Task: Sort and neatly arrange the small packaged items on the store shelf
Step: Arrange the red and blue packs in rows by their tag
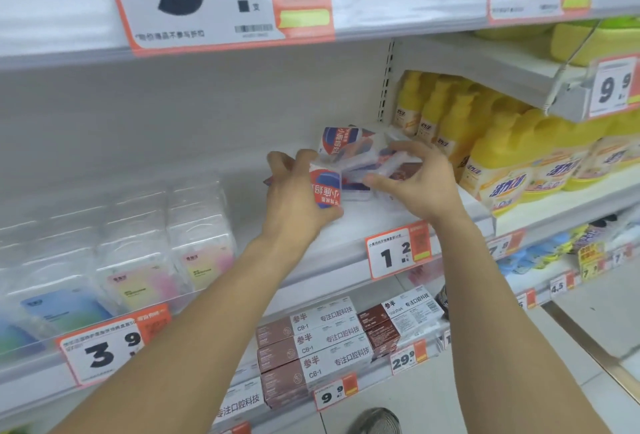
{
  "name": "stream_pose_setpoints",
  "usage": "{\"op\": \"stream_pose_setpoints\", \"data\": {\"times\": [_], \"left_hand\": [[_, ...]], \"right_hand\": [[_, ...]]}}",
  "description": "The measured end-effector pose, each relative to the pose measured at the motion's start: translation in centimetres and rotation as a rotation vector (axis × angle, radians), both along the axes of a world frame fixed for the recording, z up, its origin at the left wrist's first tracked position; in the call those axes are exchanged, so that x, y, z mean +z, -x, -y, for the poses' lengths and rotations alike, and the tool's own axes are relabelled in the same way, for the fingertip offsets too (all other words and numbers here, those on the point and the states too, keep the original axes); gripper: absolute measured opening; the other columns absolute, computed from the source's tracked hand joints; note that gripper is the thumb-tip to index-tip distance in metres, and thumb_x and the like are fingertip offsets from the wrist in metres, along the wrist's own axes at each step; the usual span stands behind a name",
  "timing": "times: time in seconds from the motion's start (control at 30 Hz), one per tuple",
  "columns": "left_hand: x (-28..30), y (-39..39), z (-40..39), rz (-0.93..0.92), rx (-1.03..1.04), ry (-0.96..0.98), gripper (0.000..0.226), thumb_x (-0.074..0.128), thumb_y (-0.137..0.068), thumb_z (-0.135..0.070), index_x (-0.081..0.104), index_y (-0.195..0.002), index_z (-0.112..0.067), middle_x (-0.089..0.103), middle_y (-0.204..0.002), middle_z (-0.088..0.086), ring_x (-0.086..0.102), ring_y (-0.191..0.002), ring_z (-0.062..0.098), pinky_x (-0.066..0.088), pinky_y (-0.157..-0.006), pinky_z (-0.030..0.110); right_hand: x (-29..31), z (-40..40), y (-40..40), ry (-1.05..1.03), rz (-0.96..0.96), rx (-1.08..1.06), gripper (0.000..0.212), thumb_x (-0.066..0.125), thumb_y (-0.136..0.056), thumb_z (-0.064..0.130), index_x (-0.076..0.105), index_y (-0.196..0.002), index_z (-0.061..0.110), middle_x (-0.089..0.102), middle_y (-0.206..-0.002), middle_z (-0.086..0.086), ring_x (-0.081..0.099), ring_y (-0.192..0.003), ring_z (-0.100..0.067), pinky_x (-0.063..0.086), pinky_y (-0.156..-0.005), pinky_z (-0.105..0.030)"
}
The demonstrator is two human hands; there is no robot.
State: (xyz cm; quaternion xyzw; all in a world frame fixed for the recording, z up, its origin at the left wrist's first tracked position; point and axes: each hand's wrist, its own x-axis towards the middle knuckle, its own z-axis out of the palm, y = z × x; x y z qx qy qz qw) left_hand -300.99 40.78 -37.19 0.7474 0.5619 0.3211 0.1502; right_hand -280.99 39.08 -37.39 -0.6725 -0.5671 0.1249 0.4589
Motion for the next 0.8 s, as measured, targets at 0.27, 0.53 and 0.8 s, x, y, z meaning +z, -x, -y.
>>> {"op": "stream_pose_setpoints", "data": {"times": [0.27, 0.53, 0.8], "left_hand": [[1.1, 0.6, 0.4, 0.414, -0.128, 0.082, 0.077, 0.087, -0.065, -0.016, 0.048, -0.131, -0.023, 0.059, -0.100, -0.013, 0.061, -0.084, 0.007, 0.043, -0.071, 0.001], [-0.5, -0.5, -0.7, 0.183, -0.330, 0.220, 0.033, 0.059, -0.092, -0.015, 0.061, -0.123, -0.026, 0.062, -0.122, -0.003, 0.059, -0.110, 0.016, 0.049, -0.087, 0.026], [-0.3, -0.7, -1.0, -0.127, -0.097, 0.083, 0.031, 0.058, -0.092, -0.031, 0.060, -0.120, -0.017, 0.064, -0.118, 0.008, 0.060, -0.106, 0.025, 0.046, -0.082, 0.030]], "right_hand": [[2.6, 2.5, -4.4, 0.025, -0.012, -0.240, 0.071, 0.083, -0.066, 0.010, 0.055, -0.131, 0.019, 0.044, -0.131, -0.006, 0.053, -0.105, -0.017, 0.042, -0.085, -0.019], [1.4, 1.9, -4.2, 0.291, -0.032, -0.351, 0.090, 0.087, -0.067, 0.041, 0.034, -0.131, 0.006, 0.058, -0.128, -0.016, 0.061, -0.111, -0.036, 0.050, -0.086, -0.038], [1.1, 1.1, -0.9, 0.373, -0.394, 0.038, 0.080, 0.072, -0.089, 0.018, 0.013, -0.143, 0.014, 0.069, -0.105, -0.026, 0.075, -0.080, -0.034, 0.063, -0.071, -0.044]]}}
